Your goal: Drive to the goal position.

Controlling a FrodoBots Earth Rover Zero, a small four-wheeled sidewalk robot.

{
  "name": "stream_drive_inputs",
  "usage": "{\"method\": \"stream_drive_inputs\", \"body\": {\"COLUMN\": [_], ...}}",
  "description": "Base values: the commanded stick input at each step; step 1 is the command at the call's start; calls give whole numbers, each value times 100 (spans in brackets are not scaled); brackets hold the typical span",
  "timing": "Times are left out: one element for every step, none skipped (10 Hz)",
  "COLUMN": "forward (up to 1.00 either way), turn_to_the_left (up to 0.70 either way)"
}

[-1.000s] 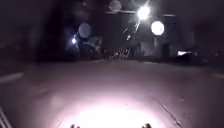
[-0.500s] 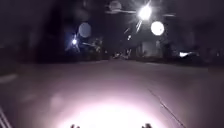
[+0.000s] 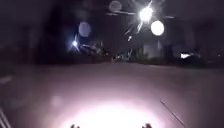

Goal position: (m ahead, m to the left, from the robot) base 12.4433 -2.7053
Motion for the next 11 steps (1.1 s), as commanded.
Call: {"method": "stream_drive_inputs", "body": {"forward": [70,70,70,70,70,70,70,70,70,70,70], "turn_to_the_left": [0,0,0,0,0,0,0,0,0,0,0]}}
